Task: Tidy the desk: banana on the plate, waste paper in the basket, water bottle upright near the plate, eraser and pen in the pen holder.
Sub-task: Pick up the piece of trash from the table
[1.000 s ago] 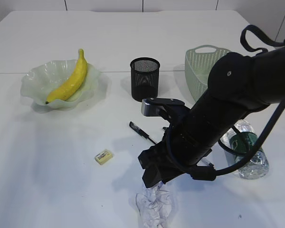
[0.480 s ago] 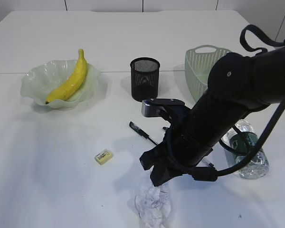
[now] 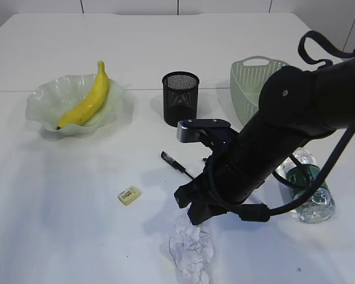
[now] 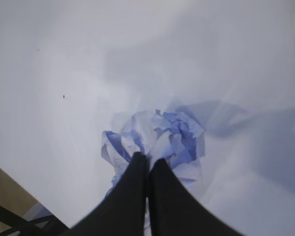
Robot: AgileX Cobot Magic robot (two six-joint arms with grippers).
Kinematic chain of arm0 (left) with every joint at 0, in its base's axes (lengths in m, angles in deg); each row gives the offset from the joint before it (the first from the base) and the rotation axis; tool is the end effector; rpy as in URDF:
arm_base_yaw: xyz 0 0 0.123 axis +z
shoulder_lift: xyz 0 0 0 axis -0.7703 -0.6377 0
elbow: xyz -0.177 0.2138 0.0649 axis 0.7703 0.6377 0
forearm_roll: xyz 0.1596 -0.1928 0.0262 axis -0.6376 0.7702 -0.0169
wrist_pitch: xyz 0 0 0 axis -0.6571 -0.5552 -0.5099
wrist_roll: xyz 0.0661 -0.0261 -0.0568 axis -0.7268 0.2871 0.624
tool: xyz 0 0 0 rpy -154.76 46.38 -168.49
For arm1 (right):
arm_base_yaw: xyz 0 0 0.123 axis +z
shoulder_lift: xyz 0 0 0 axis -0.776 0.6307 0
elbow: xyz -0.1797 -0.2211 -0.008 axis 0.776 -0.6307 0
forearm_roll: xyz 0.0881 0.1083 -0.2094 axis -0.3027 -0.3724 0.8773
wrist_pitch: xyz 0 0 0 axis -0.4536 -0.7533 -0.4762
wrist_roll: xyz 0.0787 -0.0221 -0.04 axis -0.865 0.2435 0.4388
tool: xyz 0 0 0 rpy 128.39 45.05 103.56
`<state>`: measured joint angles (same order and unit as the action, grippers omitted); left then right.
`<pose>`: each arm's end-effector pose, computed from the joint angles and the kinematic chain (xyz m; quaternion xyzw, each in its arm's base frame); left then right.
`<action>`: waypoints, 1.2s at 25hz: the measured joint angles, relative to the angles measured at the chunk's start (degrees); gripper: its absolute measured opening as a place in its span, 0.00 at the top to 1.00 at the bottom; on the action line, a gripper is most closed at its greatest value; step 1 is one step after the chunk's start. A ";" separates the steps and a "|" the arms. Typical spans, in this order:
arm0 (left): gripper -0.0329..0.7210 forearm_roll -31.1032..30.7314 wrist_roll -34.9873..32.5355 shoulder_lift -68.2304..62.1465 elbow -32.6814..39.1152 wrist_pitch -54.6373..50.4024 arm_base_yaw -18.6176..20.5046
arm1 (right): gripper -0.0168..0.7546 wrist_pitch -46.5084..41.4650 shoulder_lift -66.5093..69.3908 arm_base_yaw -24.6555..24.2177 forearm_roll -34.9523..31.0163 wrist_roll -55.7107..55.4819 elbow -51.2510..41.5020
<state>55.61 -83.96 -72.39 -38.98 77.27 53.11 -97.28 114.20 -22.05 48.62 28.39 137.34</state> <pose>0.2886 0.0327 0.2832 -0.0939 0.7315 0.0881 0.6696 0.2846 0.1952 0.1672 -0.2277 0.9458 0.2185 0.0773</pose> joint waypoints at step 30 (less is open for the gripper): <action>0.64 0.00 0.00 0.00 0.00 -0.81 0.00 | 0.99 6.26 0.45 -4.51 3.59 0.00 7.69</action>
<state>55.61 -83.96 -72.39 -38.98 76.47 53.11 -91.02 114.64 -26.56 52.21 28.39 145.03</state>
